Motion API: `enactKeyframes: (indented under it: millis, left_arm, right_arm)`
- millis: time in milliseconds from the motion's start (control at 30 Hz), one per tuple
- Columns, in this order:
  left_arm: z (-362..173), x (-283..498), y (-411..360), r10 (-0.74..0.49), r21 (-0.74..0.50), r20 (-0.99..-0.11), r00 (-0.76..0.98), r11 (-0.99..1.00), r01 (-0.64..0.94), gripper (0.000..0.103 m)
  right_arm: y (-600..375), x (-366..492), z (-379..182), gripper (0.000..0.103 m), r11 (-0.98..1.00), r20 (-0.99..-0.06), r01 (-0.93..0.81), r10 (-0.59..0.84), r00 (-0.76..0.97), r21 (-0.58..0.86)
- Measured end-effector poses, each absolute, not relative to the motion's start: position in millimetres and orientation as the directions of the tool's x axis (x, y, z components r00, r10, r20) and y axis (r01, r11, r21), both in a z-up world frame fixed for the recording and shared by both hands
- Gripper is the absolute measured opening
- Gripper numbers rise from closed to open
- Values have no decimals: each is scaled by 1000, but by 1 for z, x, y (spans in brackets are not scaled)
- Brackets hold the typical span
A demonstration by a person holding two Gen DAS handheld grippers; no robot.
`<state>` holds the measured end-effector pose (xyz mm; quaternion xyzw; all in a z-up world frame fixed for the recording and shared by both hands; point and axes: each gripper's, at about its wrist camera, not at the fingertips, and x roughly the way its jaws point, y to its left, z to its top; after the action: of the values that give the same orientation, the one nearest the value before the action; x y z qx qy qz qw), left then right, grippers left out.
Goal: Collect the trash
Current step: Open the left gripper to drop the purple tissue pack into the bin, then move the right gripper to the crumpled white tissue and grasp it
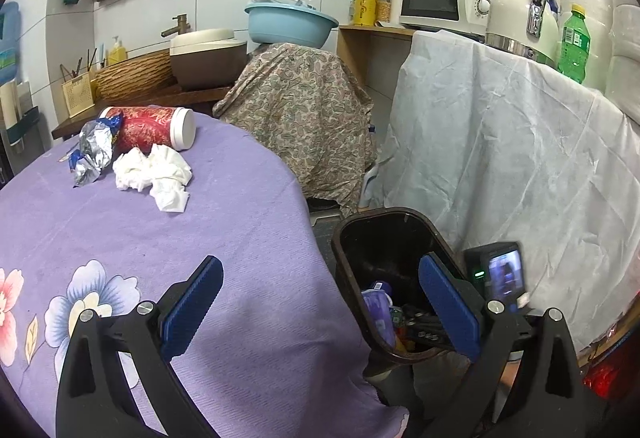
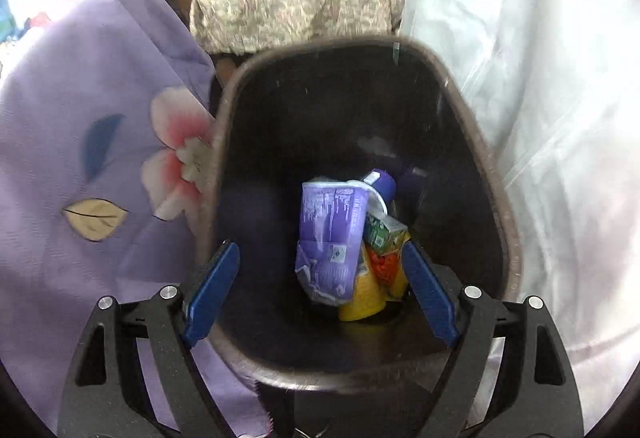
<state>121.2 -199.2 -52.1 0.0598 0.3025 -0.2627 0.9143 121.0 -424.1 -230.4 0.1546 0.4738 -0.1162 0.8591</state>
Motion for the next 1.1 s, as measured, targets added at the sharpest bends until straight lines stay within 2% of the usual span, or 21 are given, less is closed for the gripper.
enactKeyframes:
  millis: [200, 400, 733, 1100]
  left_arm:
    - [-50, 120, -187, -442, -69, -580, 685, 864, 499, 97]
    - [-45, 119, -169, -422, -75, -566, 708, 882, 466, 97]
    - [-28, 125, -112, -339, -41, -549, 764, 924, 381, 97]
    - [-19, 154, -25, -165, 25, -551, 818, 977, 213, 97]
  right_arm:
    - [-418, 97, -167, 84, 930, -749, 337, -119, 652, 146]
    - [-404, 83, -124, 87, 944, -661, 285, -110, 742, 163]
    - [-346, 100, -91, 87, 979, -618, 115, 13, 786, 167]
    - [-261, 136, -51, 89, 984, -586, -131, 179, 791, 123]
